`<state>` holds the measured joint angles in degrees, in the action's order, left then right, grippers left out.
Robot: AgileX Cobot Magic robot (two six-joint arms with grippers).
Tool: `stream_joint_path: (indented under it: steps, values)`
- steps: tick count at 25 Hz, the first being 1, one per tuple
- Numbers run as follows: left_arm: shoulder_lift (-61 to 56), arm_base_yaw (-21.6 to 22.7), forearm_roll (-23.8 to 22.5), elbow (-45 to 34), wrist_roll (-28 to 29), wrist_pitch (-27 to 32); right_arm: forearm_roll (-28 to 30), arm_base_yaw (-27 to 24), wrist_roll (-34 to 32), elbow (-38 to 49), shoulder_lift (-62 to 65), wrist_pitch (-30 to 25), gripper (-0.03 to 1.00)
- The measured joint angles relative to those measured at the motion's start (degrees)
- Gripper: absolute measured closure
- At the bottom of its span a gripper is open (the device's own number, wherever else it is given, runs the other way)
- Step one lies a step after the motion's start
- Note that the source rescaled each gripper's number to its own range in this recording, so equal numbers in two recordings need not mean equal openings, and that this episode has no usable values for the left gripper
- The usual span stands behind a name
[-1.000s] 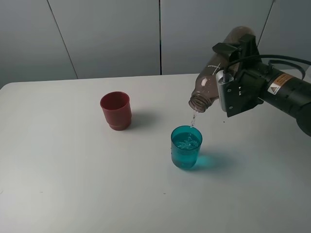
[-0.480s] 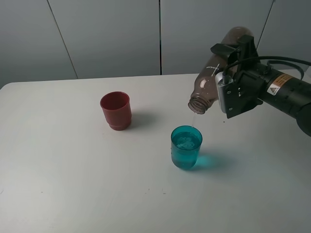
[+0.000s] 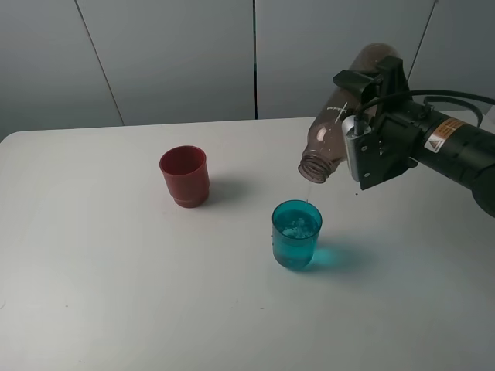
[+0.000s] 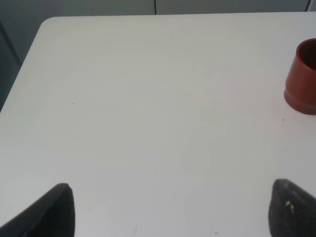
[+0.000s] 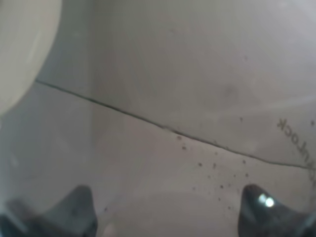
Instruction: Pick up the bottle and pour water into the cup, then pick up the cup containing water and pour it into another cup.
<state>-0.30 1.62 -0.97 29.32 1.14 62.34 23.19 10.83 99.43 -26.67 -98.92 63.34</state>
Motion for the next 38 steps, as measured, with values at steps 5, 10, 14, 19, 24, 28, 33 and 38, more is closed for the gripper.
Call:
stream_joint_path:
  steps: [5, 10, 14, 19, 24, 28, 33, 38]
  values:
    - [0.00, 0.00, 0.00, 0.00, 0.00, 0.00, 1.52, 0.00, -5.39, 0.00, 0.00, 0.00, 0.96]
    - [0.00, 0.00, 0.00, 0.00, 0.00, 0.00, 3.16, 0.00, -13.26, 0.90, 0.00, 0.13, 0.96]
    - [0.00, 0.00, 0.00, 0.00, 0.00, 0.00, 5.07, 0.00, -21.15, 1.64, 0.00, 0.13, 0.96]
    - [0.00, 0.00, 0.00, 0.00, 0.00, 0.00, 6.05, 0.00, -46.56, 1.64, 0.00, 0.13, 0.96]
    - [0.00, 0.00, 0.00, 0.00, 0.00, 0.00, 1.01, 0.00, -72.97, 1.64, 0.00, 0.13, 0.96]
    - [0.00, 0.00, 0.00, 0.00, 0.00, 0.00, -8.41, 0.00, -88.53, 0.93, 0.00, -2.15, 0.96]
    - [0.00, 0.00, 0.00, 0.00, 0.00, 0.00, -17.18, 0.00, -96.59, -2.81, 0.00, -13.65, 0.96]
    - [0.00, 0.00, 0.00, 0.00, 0.10, 0.00, -16.72, -3.50, -99.43, -8.18, -1.79, -20.37, 0.96]
